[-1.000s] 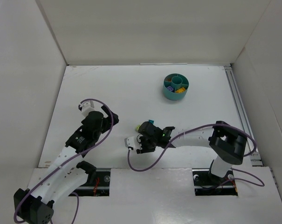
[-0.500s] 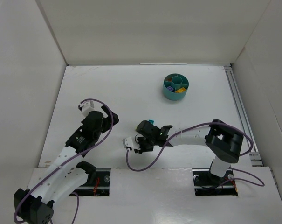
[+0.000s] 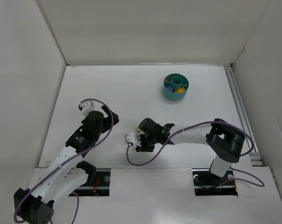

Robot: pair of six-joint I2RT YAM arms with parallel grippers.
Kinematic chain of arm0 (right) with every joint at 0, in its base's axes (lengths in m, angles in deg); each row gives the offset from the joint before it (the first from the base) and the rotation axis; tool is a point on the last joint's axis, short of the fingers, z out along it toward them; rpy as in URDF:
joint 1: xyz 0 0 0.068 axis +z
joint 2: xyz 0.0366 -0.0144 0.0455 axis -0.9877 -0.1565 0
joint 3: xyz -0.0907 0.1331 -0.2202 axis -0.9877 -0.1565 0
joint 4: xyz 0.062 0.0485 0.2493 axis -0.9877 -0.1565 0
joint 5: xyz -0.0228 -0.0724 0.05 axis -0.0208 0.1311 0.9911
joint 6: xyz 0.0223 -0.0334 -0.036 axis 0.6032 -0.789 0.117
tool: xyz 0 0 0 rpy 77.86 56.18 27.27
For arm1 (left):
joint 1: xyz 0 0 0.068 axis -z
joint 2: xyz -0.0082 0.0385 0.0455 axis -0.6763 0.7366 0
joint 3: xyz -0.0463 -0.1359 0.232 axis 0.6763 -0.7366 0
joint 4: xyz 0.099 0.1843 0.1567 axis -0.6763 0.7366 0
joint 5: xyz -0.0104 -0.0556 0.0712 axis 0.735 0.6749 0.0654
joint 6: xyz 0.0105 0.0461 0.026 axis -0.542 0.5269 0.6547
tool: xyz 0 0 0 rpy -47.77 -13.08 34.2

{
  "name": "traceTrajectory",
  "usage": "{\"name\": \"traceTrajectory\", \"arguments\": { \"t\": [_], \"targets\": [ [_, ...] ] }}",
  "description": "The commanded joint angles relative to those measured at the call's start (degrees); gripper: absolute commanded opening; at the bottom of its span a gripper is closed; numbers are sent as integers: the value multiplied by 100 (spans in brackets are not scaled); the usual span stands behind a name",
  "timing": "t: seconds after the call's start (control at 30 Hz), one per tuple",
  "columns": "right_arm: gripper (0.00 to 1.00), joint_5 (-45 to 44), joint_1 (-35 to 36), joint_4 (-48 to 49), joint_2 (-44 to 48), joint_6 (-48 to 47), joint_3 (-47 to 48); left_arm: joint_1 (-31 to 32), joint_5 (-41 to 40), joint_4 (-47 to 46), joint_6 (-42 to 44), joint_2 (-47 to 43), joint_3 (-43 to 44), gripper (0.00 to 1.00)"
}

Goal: Sort the legos into containers by color

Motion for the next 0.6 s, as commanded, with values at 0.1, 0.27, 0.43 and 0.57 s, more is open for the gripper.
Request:
{"name": "traceTrajectory", "arguments": {
  "t": [0.1, 0.27, 0.43, 0.57],
  "targets": [
    [43, 208, -312, -262, 105, 384, -573, 3, -17, -154, 22, 54, -65, 100],
    [38, 278, -312, -210, 44, 384, -627, 3, -17, -154, 22, 106, -65, 100],
    [37, 278, -312, -157, 43, 384, -627, 3, -17, -154, 75, 107, -65, 100],
    [37, 331, -312, -157, 43, 384, -513, 3, -17, -207, 75, 107, -65, 100]
  ]
}}
